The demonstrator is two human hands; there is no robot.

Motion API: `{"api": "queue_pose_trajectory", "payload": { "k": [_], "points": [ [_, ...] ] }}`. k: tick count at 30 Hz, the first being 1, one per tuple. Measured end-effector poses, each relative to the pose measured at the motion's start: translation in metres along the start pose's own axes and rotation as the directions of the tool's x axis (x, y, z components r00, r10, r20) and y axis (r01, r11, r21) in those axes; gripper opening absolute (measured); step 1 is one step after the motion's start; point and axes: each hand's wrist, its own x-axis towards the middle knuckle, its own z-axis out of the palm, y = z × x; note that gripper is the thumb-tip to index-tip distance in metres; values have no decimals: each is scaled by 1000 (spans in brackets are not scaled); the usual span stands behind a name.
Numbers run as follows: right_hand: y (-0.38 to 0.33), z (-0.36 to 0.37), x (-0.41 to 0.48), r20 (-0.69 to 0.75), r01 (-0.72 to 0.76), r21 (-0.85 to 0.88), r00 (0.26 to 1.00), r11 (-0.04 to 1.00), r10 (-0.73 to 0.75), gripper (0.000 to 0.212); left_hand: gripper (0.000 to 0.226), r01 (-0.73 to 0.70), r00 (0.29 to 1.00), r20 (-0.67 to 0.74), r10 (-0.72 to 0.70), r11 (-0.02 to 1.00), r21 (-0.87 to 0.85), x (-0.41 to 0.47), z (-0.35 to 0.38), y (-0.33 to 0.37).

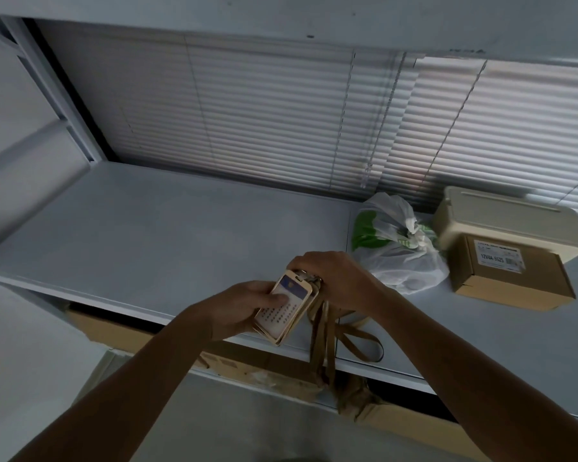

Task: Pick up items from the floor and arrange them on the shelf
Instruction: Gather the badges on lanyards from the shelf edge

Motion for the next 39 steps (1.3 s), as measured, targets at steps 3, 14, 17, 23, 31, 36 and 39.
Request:
{"api": "queue_pose_trajectory", "payload": {
  "k": [3, 14, 17, 23, 31, 36, 39],
  "points": [
    [4, -9, -1, -41, -132, 196, 989, 972, 143, 44, 25, -54, 998, -29, 54, 998, -11, 7, 9, 4],
    [21, -2, -37, 219, -536, 748, 756, 392, 616, 11, 19, -322, 915, -286, 285, 943, -89, 33, -5, 86],
    [11, 14, -43, 216, -540, 794, 679, 278, 702, 11, 16, -290, 890, -373, 264, 957, -15, 63, -16, 96],
    [-7, 38, -41, 265, -623, 765, 535, 163, 802, 1, 10, -163, 903, -396, 170, 985, 52, 135, -42, 93],
    [-14, 71, -29, 243, -438, 898, 404, -47, 882, 22, 22, -24, 933, -360, 10, 999, -35, 199, -43, 72],
    [2, 84, -26, 197, -399, 917, 407, -20, 892, 15, 16, -56, 934, -351, 67, 998, 41, 253, -44, 68],
    [13, 93, -22, 48, -421, 898, 378, 126, 924, 26, 17, -121, 912, -382, 147, 988, 92, 283, -43, 72]
  ]
}}
